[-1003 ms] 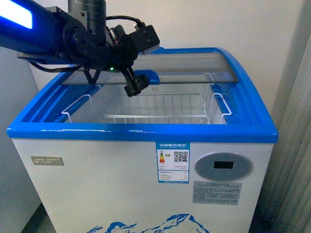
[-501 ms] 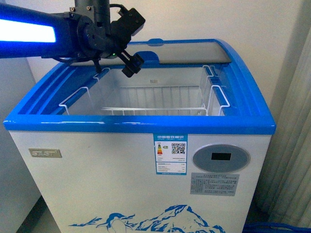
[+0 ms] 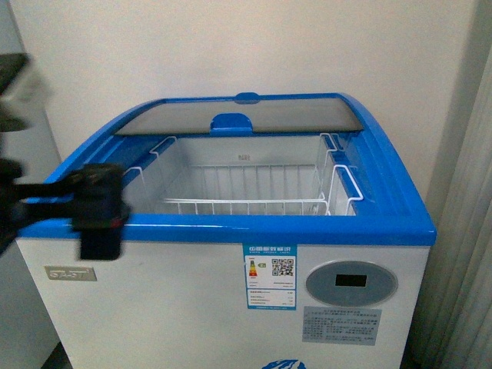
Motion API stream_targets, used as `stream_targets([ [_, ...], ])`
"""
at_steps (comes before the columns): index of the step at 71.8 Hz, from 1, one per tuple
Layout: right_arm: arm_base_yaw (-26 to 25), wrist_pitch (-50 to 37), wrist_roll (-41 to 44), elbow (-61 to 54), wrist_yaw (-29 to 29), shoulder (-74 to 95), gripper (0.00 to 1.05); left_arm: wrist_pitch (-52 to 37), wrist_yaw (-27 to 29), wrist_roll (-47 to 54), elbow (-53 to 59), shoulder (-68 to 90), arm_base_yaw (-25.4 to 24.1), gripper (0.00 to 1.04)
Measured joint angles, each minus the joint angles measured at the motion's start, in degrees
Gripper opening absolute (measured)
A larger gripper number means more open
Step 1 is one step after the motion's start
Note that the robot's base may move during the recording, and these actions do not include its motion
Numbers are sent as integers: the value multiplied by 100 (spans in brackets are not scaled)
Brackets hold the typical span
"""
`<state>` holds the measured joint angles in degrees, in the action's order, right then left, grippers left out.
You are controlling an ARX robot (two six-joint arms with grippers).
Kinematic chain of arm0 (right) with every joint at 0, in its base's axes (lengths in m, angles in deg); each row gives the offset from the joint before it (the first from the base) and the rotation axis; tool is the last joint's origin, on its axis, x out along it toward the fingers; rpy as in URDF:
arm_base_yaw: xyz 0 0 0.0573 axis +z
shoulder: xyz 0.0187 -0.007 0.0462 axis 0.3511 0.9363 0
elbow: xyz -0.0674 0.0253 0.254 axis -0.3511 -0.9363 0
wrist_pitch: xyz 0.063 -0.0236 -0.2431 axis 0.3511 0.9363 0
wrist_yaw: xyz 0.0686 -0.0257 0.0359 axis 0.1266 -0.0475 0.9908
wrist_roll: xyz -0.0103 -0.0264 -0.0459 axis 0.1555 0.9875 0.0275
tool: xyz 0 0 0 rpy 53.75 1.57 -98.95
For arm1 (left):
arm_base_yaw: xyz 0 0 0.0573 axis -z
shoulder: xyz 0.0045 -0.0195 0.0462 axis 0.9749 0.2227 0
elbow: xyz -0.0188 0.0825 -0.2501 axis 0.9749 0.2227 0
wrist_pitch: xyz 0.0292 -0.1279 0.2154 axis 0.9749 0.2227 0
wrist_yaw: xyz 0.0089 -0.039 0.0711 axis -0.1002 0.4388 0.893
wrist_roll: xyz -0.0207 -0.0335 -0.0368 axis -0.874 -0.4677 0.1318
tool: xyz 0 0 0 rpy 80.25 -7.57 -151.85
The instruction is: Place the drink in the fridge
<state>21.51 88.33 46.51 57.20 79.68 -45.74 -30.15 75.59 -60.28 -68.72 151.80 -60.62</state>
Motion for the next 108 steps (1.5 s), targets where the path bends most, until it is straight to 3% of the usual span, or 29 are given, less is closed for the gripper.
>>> stream_targets([
  [3, 0, 0, 0, 0, -13, 0, 43, -1410, 728, 186, 1056, -717, -120, 84],
  [6, 0, 0, 4, 0, 35, 0, 43, -2406, 791, 323, 1954, -1620, -398, 74],
  [9, -52, 387, 140, 144, 229, 153, 43, -2677, 793, 380, 2424, -2218, -562, 67],
  [18, -535, 3099, 1121, 1375, 1178, 778, 43, -2715, 605, 455, 3095, -3082, -769, 47],
  [23, -802, 3709, 1945, 1543, 1690, 1080, 43, -2632, 479, 476, 3272, -3217, -846, 36],
  [30, -907, 3582, 3128, 1628, 1851, 1622, 43, -2520, 396, 498, 3460, -3467, -951, 22],
  [39, -796, 3108, 4669, 2186, 1515, 2861, 43, -2350, 291, 507, 3593, -3856, -1078, 3],
  [47, -476, 2765, 6006, 2859, 1019, 4153, 43, -2131, -205, 531, 3735, -4188, -1451, 3],
  [61, 188, 2465, 7571, 4019, -125, 6269, 43, -1781, -249, 531, 3899, -4708, -1622, 3],
  [78, 1016, 2164, 8561, 5034, -844, 7871, 43, -1550, -264, 535, 4148, -5246, -1626, 3],
  [93, 1399, 1952, 8760, 5484, -1067, 8675, 43, -970, -262, 535, 4148, -5869, -1626, 3],
  [108, 1556, 1484, 8583, 5521, -977, 8852, 79, -476, -262, 535, 4148, -6378, -1626, 3],
])
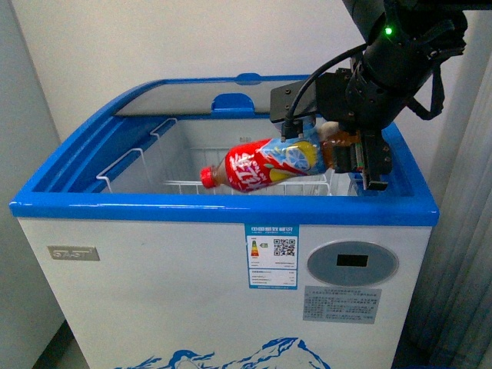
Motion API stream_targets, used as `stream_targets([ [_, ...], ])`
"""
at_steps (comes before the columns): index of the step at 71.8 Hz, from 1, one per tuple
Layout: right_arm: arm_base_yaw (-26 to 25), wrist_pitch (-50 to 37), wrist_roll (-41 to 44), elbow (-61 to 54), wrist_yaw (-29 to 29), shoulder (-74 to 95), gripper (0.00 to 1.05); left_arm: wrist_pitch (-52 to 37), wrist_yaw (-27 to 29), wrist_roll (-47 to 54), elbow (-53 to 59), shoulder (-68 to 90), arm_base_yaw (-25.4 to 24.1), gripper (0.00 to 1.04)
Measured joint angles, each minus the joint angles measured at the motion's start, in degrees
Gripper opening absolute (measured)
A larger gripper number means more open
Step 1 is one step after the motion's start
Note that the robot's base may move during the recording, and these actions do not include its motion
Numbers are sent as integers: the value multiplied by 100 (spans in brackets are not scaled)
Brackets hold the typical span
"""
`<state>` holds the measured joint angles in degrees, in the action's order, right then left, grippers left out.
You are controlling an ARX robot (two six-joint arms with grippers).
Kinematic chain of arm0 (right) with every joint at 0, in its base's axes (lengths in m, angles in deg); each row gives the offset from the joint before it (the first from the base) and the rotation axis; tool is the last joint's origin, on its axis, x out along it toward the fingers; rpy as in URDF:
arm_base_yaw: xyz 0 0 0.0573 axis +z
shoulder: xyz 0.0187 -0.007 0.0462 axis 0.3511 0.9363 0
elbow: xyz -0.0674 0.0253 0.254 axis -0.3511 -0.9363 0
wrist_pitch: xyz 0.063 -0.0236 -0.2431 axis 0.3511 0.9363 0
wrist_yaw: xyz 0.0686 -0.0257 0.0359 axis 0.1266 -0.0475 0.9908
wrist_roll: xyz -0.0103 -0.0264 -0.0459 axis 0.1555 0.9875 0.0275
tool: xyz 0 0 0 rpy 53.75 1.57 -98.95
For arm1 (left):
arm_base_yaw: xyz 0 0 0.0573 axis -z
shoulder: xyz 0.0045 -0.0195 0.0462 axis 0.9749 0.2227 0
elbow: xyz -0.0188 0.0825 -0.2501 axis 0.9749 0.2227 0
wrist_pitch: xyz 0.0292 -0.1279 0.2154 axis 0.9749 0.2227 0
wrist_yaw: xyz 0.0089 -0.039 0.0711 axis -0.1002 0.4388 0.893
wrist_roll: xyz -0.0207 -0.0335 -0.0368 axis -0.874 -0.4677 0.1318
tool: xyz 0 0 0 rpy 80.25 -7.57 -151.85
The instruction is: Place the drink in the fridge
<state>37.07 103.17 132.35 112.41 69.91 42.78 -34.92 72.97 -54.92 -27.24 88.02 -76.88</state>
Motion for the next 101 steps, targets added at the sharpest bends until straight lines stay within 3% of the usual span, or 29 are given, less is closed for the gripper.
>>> stream_targets([
  [8, 42, -186, -328, 15, 133, -94, 98, 227, 0, 0, 0, -229, 0, 3],
  [22, -7, -533, -984, -560, 511, -977, 97, 551, 0, 0, 0, -553, 0, 3],
  [28, -66, -728, -1792, -1034, 527, -1692, 97, 693, 0, 0, 0, -688, 0, 3],
  [33, -160, -634, -2719, -1512, 378, -2481, 97, 1497, 2, 9, 0, -1300, 0, 3],
  [43, -654, 549, -4822, -2367, 361, -4273, 97, 1659, 2, 11, 0, -1622, 0, 3],
  [52, -1307, 2155, -6540, -2804, 837, -5888, 97, 1668, 0, 11, 0, -1635, 0, 3],
  [62, -1580, 3574, -7573, -2846, 1191, -7136, 97, 1670, 0, 13, 0, -1635, 0, 3],
  [67, -1521, 3652, -7807, -2924, 1091, -7501, 97, 1670, -2, 13, 0, -1635, 0, 3],
  [74, -1622, 979, -7438, -4387, 839, -8612, 79, 1670, 4, 13, 0, -1641, 0, 3],
  [80, -1628, -479, -7263, -5587, 841, -9204, 64, 1670, 0, 13, 0, -1644, 0, 3],
  [101, -1639, -1552, -7145, -7563, 837, -10126, 13, 1672, 0, 13, 0, -1644, 0, 3],
])
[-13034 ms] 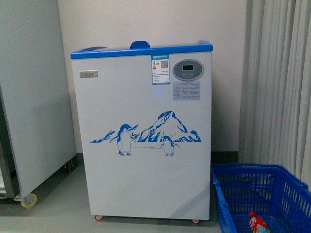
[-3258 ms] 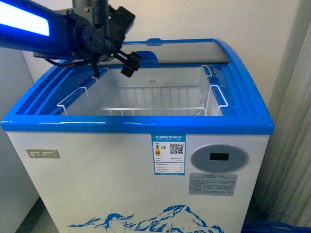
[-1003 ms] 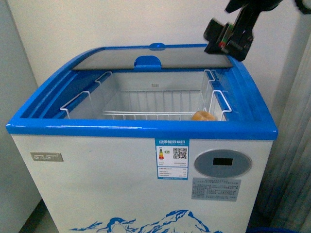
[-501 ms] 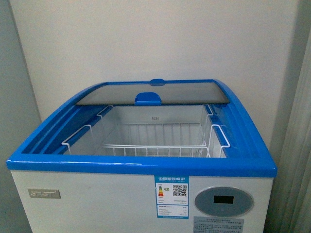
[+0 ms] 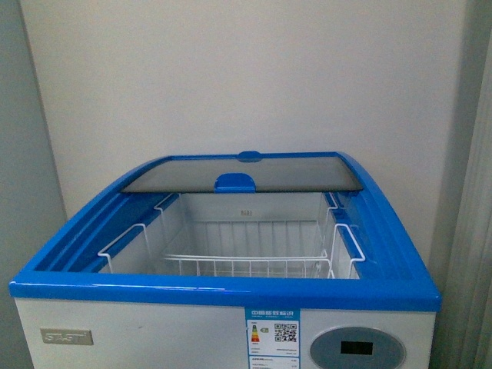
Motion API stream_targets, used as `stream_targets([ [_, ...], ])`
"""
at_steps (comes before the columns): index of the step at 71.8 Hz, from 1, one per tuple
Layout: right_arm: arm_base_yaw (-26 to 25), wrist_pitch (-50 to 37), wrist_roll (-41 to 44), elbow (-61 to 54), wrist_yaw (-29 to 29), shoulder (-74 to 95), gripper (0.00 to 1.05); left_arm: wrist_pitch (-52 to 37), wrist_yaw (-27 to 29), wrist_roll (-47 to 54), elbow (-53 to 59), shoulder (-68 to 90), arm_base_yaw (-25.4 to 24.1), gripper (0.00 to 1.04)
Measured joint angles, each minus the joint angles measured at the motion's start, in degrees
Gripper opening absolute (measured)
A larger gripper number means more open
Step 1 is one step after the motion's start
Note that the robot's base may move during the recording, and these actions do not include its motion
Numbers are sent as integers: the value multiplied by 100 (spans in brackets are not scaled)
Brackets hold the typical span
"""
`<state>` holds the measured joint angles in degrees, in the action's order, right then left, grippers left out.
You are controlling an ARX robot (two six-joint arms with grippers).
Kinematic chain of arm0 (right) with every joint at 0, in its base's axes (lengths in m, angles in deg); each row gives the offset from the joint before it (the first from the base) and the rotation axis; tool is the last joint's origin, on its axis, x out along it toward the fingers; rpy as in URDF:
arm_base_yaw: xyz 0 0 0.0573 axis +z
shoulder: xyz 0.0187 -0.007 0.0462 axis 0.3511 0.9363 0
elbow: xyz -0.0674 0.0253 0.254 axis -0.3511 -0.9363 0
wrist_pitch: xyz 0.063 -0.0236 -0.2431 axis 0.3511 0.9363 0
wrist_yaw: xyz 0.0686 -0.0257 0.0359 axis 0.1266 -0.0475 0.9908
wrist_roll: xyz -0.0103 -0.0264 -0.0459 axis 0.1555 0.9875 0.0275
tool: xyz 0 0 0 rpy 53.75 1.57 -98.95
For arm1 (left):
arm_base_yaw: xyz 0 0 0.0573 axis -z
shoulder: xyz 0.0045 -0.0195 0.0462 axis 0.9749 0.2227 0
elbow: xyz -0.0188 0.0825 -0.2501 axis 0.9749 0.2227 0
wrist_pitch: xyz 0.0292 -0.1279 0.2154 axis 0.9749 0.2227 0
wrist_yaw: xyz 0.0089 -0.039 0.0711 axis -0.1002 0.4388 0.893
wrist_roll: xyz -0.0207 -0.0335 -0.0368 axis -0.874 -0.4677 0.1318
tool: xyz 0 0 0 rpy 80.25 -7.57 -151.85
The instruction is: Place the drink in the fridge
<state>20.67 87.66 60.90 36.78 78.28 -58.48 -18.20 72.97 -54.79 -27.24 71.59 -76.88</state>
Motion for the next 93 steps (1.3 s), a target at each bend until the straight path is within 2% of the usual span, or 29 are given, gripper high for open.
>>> stream_targets([
  [5, 0, -122, 31, -278, 2, -160, 2, 0, 0, 0, 0, 0, 0, 3],
  [36, 0, -568, 28, -1550, 4, -951, 3, 0, 0, 0, 0, 0, 0, 3],
  [93, -2, -702, 28, -2175, 4, -1530, 3, 0, 2, 0, 0, 0, 0, 3],
])
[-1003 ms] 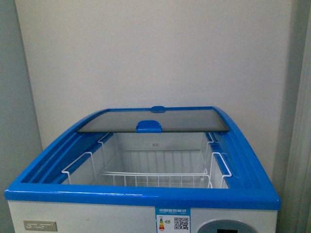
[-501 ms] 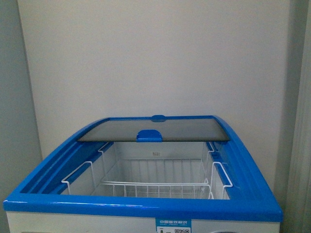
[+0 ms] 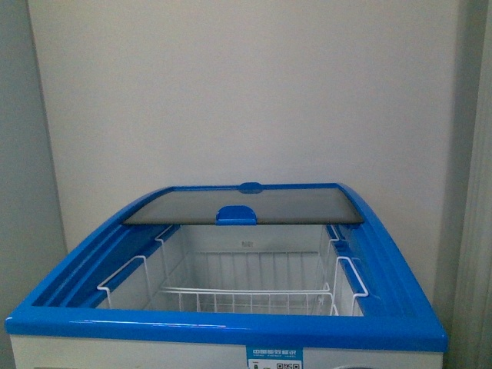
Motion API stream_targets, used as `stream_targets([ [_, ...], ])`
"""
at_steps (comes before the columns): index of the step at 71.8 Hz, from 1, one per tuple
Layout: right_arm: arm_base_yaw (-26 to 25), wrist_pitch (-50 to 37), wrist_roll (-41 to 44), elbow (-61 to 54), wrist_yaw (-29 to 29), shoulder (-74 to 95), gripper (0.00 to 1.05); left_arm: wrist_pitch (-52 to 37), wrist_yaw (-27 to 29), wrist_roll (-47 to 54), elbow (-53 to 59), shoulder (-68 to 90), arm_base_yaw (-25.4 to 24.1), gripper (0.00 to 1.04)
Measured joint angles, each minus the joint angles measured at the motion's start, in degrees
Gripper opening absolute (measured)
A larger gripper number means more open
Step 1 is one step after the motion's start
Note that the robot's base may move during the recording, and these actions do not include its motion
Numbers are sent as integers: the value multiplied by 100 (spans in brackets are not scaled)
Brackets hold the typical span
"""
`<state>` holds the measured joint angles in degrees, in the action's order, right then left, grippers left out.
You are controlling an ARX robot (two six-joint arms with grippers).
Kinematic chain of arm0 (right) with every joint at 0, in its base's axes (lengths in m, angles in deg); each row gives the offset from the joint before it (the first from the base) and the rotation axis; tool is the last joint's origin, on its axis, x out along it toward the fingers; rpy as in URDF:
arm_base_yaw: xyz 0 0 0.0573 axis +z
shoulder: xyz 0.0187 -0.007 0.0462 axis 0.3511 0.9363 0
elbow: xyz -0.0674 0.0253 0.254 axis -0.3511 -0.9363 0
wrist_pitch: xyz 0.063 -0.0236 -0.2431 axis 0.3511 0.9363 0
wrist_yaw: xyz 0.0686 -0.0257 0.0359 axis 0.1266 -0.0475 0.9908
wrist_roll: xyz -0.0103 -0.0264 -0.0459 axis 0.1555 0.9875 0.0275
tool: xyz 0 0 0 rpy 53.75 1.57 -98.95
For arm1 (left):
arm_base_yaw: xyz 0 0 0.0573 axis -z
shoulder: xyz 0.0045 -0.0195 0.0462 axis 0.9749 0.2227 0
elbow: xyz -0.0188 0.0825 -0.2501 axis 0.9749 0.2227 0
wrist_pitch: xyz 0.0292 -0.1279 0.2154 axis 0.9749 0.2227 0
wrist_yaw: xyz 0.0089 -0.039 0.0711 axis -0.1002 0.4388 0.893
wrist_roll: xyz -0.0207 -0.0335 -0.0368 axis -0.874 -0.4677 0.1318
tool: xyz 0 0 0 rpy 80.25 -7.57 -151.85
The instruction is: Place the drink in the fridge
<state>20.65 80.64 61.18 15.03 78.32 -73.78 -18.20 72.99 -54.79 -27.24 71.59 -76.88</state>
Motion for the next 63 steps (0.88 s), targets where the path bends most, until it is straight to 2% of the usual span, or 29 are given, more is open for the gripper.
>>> stream_targets([
  [2, 0, 0, 4, 0, 2, -2, 7, 0, -2, -2, 0, 0, 0, 4],
  [19, 0, 0, 4, 0, 0, -4, 51, 0, -2, 0, 0, 0, 0, 48],
  [34, 0, 0, 4, 0, 0, -4, 85, 0, -2, 0, 0, 0, 0, 84],
  [39, 0, 0, 2, 0, 0, -4, 98, 0, -2, 7, 0, 0, 0, 98],
  [63, 0, 0, 2, 0, 0, -7, 97, 0, -2, 4, 0, 0, 0, 97],
])
